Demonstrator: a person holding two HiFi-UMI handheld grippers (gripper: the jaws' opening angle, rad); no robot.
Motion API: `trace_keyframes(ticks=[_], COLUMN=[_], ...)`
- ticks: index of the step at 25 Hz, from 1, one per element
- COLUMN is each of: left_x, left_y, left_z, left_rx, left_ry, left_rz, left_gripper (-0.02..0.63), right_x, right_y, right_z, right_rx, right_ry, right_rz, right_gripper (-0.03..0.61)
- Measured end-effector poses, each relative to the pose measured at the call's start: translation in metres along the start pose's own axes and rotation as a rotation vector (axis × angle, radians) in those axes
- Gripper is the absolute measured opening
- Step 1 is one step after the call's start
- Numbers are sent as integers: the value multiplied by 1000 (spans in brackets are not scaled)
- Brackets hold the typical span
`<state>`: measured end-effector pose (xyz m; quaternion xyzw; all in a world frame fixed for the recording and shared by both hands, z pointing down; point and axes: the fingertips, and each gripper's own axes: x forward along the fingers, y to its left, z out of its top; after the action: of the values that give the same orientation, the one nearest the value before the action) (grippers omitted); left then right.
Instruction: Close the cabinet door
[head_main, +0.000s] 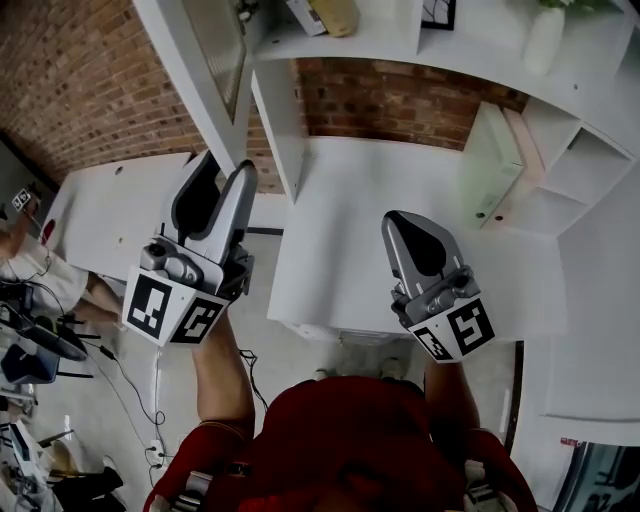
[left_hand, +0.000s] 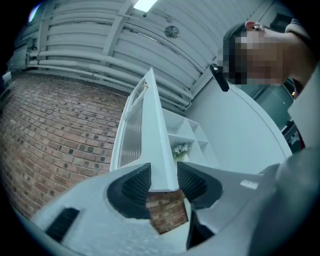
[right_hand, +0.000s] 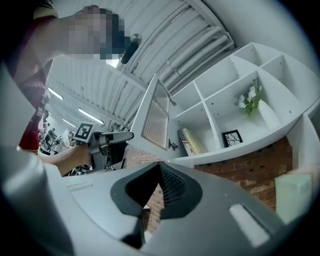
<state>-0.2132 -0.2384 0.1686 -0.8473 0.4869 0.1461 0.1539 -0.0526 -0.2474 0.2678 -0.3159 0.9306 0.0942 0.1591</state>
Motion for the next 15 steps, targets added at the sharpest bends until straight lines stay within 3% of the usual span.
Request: trace_keyframes(ticks=[5, 11, 15], left_x=[23, 58, 87], left_y=[-20, -42, -55], left_z=[-8, -18, -27], left_rx=[32, 2, 28], left_ry=[6, -8, -1], left_rz=[17, 30, 81], left_gripper=[174, 179, 190], right_x=[-11, -28, -42], right_y=[-29, -68, -95], right_z=[0, 6, 9], right_rx=[7, 17, 25], right_ry=[-10, -20, -14], right_rz=[15, 6, 1], right_gripper=[13, 12, 14])
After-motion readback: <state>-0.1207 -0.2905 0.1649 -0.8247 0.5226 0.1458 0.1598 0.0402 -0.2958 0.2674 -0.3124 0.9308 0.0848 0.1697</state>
